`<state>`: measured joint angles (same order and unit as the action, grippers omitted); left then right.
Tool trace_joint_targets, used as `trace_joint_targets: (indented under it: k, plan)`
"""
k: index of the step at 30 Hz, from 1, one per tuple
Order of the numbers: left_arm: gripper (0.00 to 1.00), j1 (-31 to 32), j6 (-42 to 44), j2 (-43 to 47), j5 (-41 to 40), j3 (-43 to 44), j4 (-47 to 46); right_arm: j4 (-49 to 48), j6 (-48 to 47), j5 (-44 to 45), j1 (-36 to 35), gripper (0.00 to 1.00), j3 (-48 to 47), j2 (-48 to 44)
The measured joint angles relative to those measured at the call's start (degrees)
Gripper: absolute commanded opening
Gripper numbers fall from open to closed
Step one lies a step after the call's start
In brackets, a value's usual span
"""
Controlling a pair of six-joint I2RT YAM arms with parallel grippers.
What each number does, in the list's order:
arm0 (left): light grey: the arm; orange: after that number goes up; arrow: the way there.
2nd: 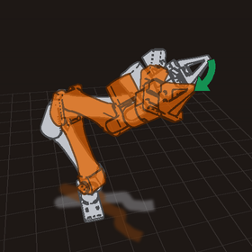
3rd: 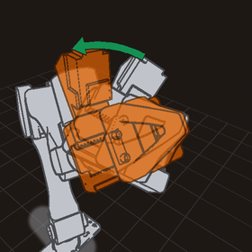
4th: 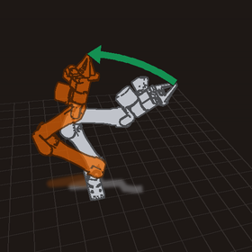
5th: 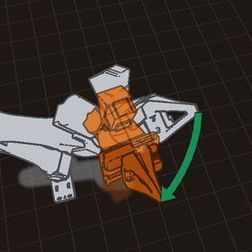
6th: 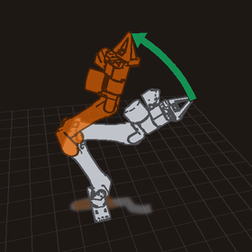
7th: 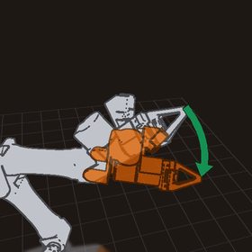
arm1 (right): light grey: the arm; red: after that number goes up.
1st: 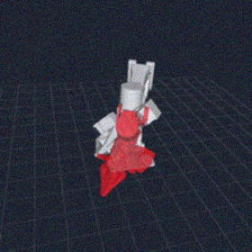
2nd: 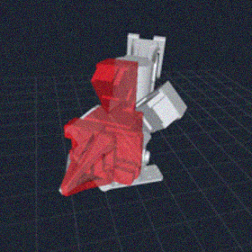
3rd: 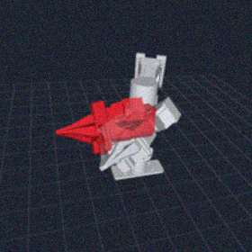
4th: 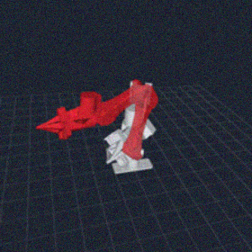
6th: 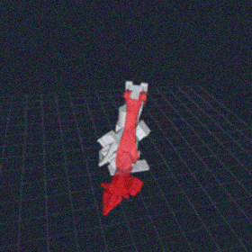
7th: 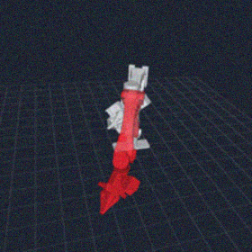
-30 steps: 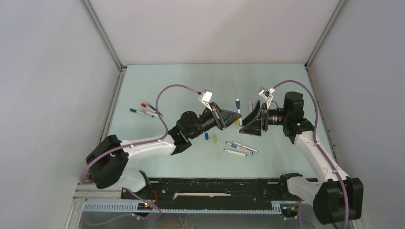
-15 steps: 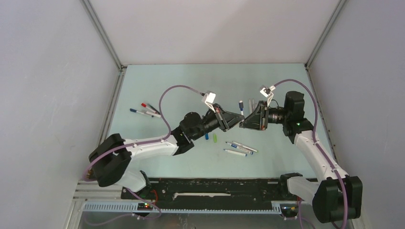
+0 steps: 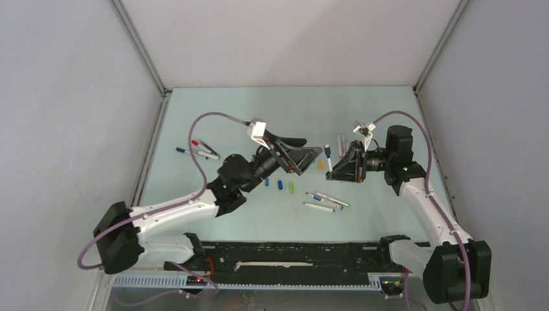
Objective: Open the pen caps
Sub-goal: Pick up the pen from the center of the board, then open the pen cap from the pen.
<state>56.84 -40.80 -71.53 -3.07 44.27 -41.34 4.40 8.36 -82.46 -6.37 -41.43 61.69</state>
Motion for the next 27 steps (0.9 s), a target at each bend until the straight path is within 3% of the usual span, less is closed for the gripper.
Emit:
trace_joint_targets:
  k: [6,16,24,27]
  plan:
    - [0.99,-2.3,1.3,5.9,2.3,-0.8,0.0,2.6,-4.6,-2.2,0.0,0.0,0.0,-0.3]
    - [0.86,-3.0,0.6,-3.1,11.6,0.3,1.9,4.2,-7.0,-3.8,0.0,0.0,0.0,-0.3]
    - [0.69,-3.0,-1.3,-8.7,15.3,4.4,0.3,4.5,-7.1,-3.9,0.0,0.0,0.0,0.2]
    - [0.53,-3.0,-1.7,-9.4,15.9,5.9,-0.2,4.5,-7.1,-3.9,-0.1,0.0,0.0,0.2]
